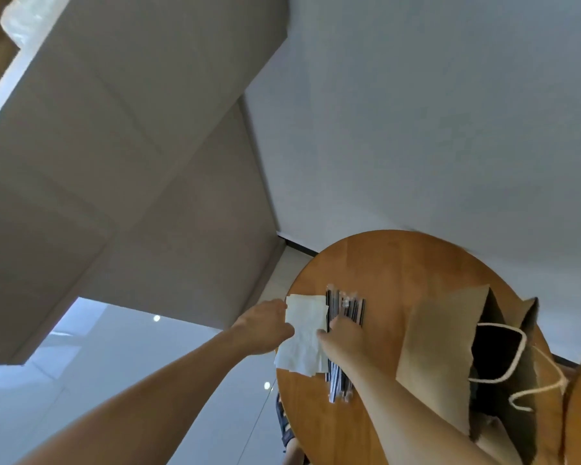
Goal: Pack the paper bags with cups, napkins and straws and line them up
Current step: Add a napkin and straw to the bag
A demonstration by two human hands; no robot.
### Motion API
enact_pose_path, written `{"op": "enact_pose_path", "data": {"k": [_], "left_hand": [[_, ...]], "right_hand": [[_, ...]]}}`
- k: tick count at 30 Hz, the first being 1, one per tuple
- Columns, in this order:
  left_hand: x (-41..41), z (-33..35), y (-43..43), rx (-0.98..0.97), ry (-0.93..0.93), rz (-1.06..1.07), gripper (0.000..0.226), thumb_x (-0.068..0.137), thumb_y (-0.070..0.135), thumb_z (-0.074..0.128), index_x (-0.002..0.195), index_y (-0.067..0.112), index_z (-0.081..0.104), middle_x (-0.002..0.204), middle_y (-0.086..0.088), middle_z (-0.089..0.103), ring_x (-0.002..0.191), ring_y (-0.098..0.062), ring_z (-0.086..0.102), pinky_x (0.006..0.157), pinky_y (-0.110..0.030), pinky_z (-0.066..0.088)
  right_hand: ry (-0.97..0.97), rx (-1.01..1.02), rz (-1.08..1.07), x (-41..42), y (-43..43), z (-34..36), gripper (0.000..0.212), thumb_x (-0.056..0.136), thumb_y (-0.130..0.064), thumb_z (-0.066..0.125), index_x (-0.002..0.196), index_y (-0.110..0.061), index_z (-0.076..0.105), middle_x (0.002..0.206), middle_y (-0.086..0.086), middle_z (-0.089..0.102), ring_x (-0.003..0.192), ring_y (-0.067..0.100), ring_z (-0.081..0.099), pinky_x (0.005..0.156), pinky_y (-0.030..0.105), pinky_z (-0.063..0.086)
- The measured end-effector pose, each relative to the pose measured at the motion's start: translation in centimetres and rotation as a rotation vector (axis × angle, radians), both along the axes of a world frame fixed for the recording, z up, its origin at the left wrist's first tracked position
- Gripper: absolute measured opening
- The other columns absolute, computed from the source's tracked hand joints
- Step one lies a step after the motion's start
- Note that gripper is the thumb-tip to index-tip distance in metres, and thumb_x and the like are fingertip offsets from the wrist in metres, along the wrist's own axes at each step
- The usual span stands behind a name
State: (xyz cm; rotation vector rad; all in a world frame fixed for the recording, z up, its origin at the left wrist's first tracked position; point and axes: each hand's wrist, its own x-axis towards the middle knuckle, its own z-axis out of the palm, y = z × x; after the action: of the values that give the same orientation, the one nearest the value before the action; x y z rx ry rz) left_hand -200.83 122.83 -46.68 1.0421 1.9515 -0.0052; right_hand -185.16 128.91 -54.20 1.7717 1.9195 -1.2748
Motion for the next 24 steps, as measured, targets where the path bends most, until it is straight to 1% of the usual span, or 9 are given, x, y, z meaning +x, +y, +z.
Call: {"op": "enact_pose_path", "data": {"k": [1,3,5,8,12,15,17,22,24], "left_hand": [[-0.3,-0.6,-0.5,-0.015,-0.003,0.023,0.047,0.096,0.038,0.056,0.139,0.022,0.047,0.123,0.006,0.056,0.094,-0.01,0.054,0.061,-0.013,0.038],[-0.7,-1.7,-1.1,-0.038,-0.013,0.058,0.046,0.096,0.036,0.057,0.139,0.022,0.047,0.123,0.005,0.055,0.096,-0.011,0.054,0.067,-0.017,0.044],[-0.9,-2.6,-1.6,-0.059,-0.017,0.062,0.05,0.096,0.035,0.056,0.143,0.022,0.044,0.134,0.002,0.054,0.106,-0.015,0.056,0.08,-0.022,0.049],[-1.3,-3.3,-1.8,-0.057,-0.02,0.054,0.051,0.097,0.035,0.055,0.145,0.021,0.043,0.141,0.001,0.052,0.115,-0.017,0.055,0.087,-0.025,0.047],[-1.4,-4.0,-1.3,-0.035,-0.029,0.054,0.048,0.096,0.036,0.055,0.141,0.022,0.046,0.136,0.003,0.055,0.1,-0.011,0.051,0.074,-0.019,0.043],[-1.2,-4.3,-1.2,-0.024,-0.046,0.043,0.045,0.096,0.036,0.054,0.138,0.022,0.049,0.133,0.004,0.057,0.096,-0.009,0.051,0.06,-0.013,0.036],[-1.1,-4.4,-1.2,-0.026,-0.052,0.045,0.044,0.095,0.036,0.055,0.137,0.021,0.049,0.13,0.004,0.058,0.095,-0.009,0.051,0.059,-0.013,0.035],[-0.7,-4.3,-1.4,-0.033,-0.062,0.063,0.041,0.096,0.033,0.055,0.135,0.02,0.05,0.125,0.004,0.059,0.09,-0.009,0.052,0.059,-0.014,0.037],[-0.5,-4.2,-1.6,-0.029,-0.055,0.067,0.04,0.096,0.034,0.056,0.134,0.02,0.051,0.124,0.004,0.06,0.092,-0.009,0.053,0.059,-0.012,0.035]], "right_hand": [[-0.022,0.003,-0.005,-0.4,-0.5,-1.1,0.025,0.092,-0.028,0.06,0.075,-0.015,0.047,0.062,-0.003,0.05,0.048,0.009,0.05,0.041,0.02,0.038],[-0.069,0.022,-0.003,-1.2,-1.3,-2.9,0.025,0.092,-0.037,0.061,0.092,-0.013,0.055,0.074,-0.001,0.06,0.06,0.012,0.061,0.047,0.022,0.047],[-0.111,0.048,-0.018,-1.7,-2.0,-4.4,0.036,0.09,-0.045,0.062,0.105,-0.013,0.054,0.082,-0.001,0.063,0.068,0.013,0.063,0.048,0.022,0.047],[-0.172,0.091,-0.011,-2.2,-2.4,-5.8,0.049,0.088,-0.05,0.062,0.115,-0.01,0.052,0.088,0.001,0.065,0.073,0.016,0.067,0.048,0.024,0.047],[-0.219,0.128,-0.013,-2.2,-2.1,-6.3,0.051,0.093,-0.04,0.062,0.128,-0.005,0.048,0.095,0.005,0.068,0.079,0.02,0.07,0.06,0.032,0.059],[-0.218,0.173,0.004,-1.8,-2.0,-5.9,0.034,0.096,-0.033,0.058,0.119,-0.008,0.053,0.091,0.004,0.068,0.076,0.019,0.07,0.06,0.033,0.06],[-0.21,0.195,0.021,-1.5,-1.9,-5.6,0.022,0.098,-0.03,0.054,0.109,-0.012,0.058,0.088,0.001,0.068,0.074,0.016,0.069,0.058,0.031,0.059],[-0.192,0.203,0.057,-0.8,-1.7,-5.0,0.024,0.1,-0.037,0.047,0.098,-0.021,0.065,0.081,-0.005,0.067,0.069,0.012,0.067,0.056,0.027,0.057],[-0.181,0.224,0.077,-0.6,-1.7,-4.9,0.025,0.101,-0.036,0.047,0.095,-0.023,0.067,0.08,-0.007,0.067,0.068,0.009,0.066,0.051,0.023,0.051]]}}
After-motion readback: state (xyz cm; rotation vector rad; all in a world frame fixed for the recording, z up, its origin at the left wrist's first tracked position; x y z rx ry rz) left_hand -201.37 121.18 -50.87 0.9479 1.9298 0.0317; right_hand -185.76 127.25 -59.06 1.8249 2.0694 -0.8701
